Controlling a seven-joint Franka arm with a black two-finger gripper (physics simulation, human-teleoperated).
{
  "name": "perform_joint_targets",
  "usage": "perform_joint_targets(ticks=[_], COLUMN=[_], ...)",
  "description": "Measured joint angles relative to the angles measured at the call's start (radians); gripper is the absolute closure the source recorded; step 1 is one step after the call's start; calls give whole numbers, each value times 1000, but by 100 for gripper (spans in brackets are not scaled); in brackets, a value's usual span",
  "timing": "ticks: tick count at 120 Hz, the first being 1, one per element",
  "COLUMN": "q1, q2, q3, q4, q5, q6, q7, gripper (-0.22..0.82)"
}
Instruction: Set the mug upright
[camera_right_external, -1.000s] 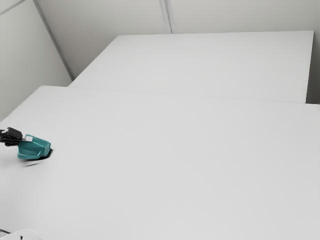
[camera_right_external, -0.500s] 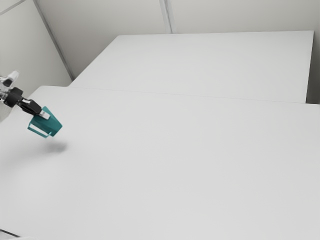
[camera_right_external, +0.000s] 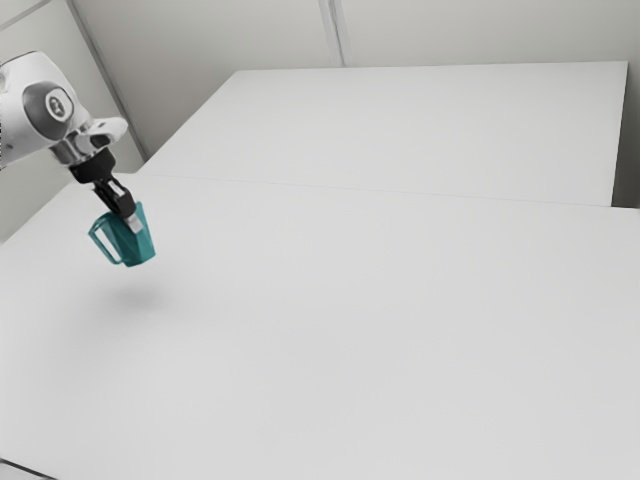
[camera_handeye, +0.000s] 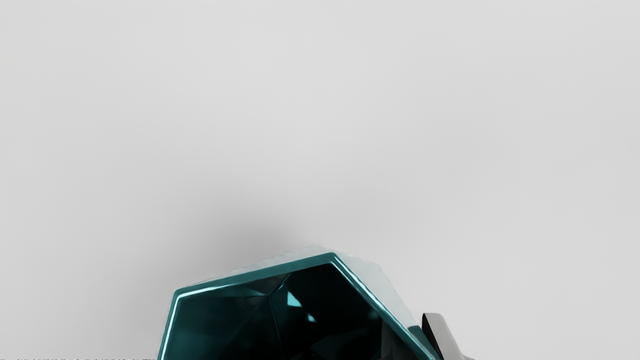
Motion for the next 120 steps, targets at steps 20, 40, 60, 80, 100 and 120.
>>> perform_joint_targets(ticks=[20,40,60,80,100,120], q1=[-95,-182,-244,-239,-301,-344], q2=[-73,-128,-201,-251,-290,-326], q3=[0,0,3,2,2,0], q4=[-79,-150,-239,-302,-335,-401], q5=[67,127,168,205,266,303], q6=[58,100,133,148,154,179], q7=[-85,-173,-259,-337,-421,-502], gripper=[78,78,78,78,78,78])
